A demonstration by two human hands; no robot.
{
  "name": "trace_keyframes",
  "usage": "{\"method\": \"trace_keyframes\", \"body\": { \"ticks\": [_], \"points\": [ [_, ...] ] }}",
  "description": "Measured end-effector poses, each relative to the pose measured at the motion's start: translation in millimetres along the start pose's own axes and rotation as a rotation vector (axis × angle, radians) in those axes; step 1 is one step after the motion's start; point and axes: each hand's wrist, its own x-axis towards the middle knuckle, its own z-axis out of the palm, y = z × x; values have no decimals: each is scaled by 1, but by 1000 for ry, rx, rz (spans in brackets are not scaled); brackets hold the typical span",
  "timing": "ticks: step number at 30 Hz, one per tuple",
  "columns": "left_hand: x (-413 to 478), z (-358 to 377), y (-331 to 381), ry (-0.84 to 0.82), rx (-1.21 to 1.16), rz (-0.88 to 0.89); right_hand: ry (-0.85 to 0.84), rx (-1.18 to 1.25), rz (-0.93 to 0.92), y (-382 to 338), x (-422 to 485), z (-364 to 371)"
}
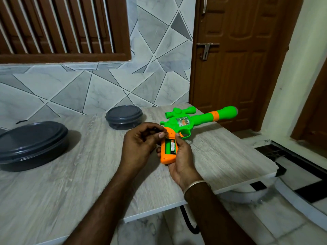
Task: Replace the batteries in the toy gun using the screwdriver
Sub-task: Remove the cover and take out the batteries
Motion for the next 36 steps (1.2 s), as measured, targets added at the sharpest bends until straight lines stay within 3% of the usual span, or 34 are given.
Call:
{"method": "trace_keyframes", "body": {
  "ticks": [28, 36],
  "points": [
    [-5, 2, -2, -76, 277, 100, 32, 75, 29, 1, 3, 1],
    [9, -1, 0, -127, 255, 16, 52, 2, 8, 6, 7, -1]
  ]
}}
